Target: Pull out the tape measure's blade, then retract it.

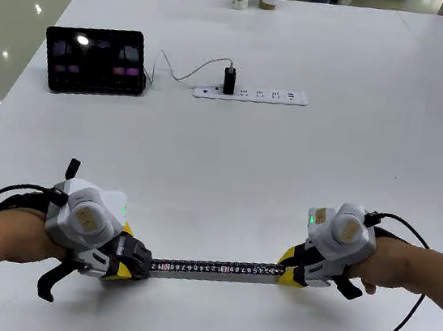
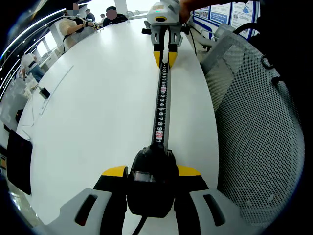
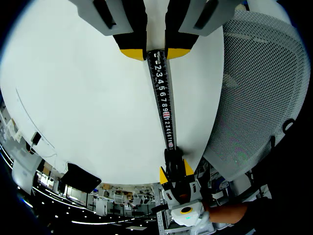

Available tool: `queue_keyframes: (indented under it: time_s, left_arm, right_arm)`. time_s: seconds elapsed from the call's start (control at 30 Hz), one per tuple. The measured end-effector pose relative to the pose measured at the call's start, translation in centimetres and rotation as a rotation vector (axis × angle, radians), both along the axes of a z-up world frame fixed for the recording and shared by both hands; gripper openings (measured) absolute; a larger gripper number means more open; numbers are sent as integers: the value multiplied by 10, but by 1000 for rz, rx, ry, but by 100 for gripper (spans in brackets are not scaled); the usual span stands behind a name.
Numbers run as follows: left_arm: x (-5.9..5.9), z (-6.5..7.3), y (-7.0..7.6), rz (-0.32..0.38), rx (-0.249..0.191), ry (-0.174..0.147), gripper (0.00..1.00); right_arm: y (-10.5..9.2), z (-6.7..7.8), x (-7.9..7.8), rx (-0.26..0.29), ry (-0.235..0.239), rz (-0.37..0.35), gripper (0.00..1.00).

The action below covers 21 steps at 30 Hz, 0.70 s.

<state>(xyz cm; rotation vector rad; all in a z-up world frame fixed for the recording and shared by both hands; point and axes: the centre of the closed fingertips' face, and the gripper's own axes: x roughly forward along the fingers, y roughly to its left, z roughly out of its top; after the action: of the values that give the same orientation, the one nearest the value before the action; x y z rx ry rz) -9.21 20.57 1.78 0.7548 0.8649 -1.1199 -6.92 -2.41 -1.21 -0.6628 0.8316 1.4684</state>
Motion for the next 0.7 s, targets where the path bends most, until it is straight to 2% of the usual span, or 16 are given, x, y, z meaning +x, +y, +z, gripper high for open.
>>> queue_keyframes:
  time_s: [0.47,0.7]
  left_arm:
    - [0,0,1,4,1,-3,31]
    - [2,1,1,15,-19,-11,31]
  right_arm:
    - [-5,0,1,-1,-1,-8,10]
    - [-2,0,1,-19,-2,-3,11]
